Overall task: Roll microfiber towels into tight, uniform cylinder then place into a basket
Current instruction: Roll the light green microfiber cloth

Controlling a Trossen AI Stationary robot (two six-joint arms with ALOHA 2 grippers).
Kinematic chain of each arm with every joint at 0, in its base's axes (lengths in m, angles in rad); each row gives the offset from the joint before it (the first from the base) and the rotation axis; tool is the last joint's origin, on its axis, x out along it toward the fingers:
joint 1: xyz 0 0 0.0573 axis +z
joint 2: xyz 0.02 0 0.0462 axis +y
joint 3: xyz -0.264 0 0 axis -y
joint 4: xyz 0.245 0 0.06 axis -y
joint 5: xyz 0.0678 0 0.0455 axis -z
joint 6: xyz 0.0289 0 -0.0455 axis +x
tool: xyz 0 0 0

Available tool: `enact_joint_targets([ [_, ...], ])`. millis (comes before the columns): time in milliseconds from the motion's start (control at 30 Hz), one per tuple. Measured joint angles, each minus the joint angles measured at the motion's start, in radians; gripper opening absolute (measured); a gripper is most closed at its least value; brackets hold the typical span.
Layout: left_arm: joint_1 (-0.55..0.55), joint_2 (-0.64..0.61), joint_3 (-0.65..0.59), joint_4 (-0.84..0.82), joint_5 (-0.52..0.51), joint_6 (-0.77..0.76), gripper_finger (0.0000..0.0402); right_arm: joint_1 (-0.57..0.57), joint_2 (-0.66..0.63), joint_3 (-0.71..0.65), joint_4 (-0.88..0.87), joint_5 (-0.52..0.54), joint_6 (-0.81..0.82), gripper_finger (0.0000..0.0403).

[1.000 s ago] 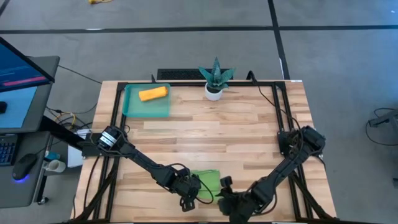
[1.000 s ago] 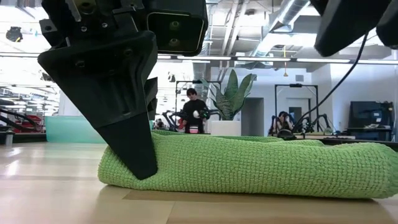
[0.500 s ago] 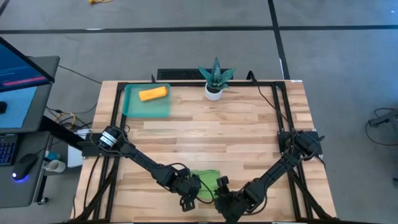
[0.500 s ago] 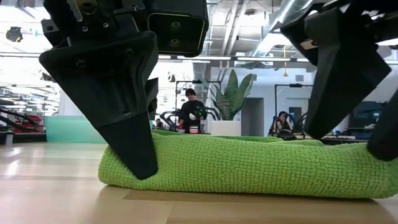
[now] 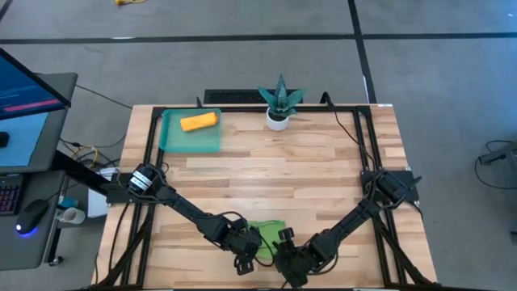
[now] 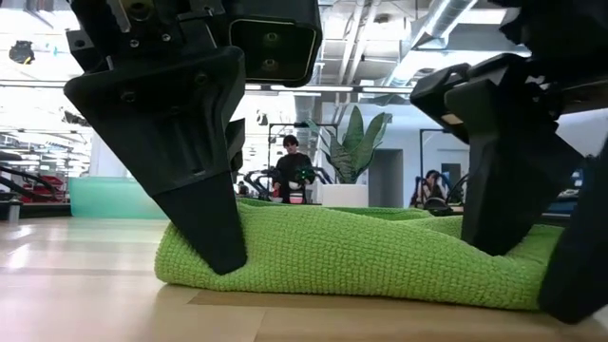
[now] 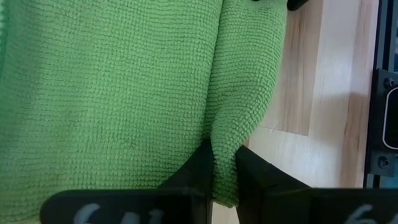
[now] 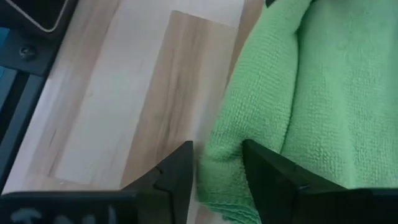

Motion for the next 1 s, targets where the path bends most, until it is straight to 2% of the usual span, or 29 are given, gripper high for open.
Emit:
enact_joint_targets([
  [133,0.0,0.0,0.0,-0.002,0.002,0.001,0.0027,-0.011,-0.001,0.001,-0.011,-0.026,0.022,0.0144],
  [233,0.0,0.0,0.0,-0.003,0.008,0.003,0.0027,-0.028,-0.002,0.0,-0.024,-0.066,0.033,0.0106],
  [367,0.0,0.0,0.0,-0.001,0.03,0.003,0.0027,-0.071,-0.004,0.001,-0.038,-0.198,0.035,0.0037],
  [433,-0.003,0.0,0.0,0.0,0.036,0.003,0.0027,-0.098,-0.005,0.002,-0.045,-0.284,0.035,0.0016],
  [600,-0.011,0.0,0.0,0.001,0.052,0.001,0.0027,-0.156,-0.001,0.0,-0.024,-0.519,0.004,0.0029],
  [833,-0.024,0.002,0.003,0.021,0.145,-0.05,0.0027,-0.204,0.008,-0.006,0.069,-0.822,-0.021,0.0013],
  [933,-0.042,0.002,0.004,0.029,0.179,-0.088,0.0027,-0.208,0.009,-0.005,0.114,-0.887,-0.005,0.0018],
  [1000,-0.05,0.002,0.005,0.032,0.195,-0.104,0.0027,-0.208,0.009,-0.004,0.121,-0.892,-0.003,0.0019],
])
